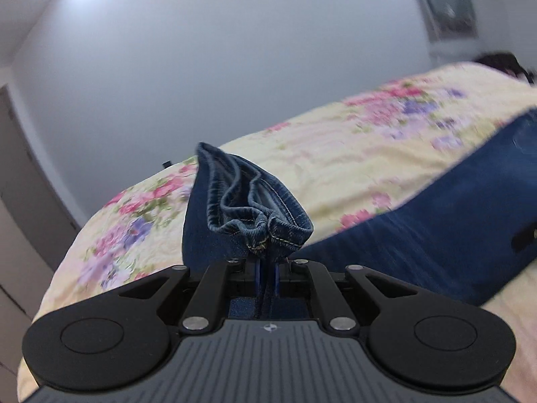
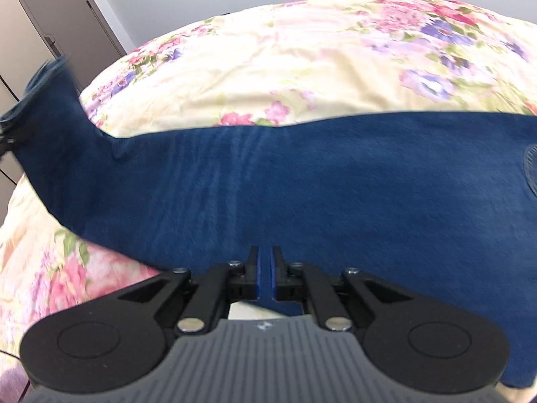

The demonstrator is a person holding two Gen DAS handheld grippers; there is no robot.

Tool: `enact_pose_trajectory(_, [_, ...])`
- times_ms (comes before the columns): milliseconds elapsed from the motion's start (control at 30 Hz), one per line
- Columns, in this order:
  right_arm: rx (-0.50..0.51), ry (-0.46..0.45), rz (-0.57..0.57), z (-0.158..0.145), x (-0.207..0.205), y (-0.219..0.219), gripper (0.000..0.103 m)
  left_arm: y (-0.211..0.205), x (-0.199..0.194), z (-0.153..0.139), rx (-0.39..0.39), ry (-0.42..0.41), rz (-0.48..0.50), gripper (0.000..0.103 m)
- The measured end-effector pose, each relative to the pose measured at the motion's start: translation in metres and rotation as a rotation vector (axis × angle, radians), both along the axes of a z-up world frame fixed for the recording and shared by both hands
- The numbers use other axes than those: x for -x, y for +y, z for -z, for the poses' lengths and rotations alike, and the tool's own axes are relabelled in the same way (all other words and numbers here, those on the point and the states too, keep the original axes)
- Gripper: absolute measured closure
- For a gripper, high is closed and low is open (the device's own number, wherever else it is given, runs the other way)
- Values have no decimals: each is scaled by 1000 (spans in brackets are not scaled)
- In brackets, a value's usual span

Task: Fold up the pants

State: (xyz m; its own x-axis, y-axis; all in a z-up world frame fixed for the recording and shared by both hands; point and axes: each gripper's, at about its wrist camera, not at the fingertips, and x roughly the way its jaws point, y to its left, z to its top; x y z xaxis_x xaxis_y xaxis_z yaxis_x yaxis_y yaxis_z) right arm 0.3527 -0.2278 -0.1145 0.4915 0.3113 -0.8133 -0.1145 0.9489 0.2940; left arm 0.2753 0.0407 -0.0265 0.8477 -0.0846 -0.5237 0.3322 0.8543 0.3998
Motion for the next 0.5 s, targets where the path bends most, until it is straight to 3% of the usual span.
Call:
enact_pose_trajectory(167, [9,22,-2,5,16,-21,103,-59,23,66,-234,140,158,96])
enact_pose_trajectory(233, [14,34,-9,7,22,-26,102,-64,30,84,-285,198,187,95])
enact_pose_trajectory(400, [1,54,-25,13,32,-30,100,-45,16,85,-184,338,175,93])
enact_pose_trajectory(500, [-13,62,-35,16,33,-28,100,-27,1,73,-21,454,171,74])
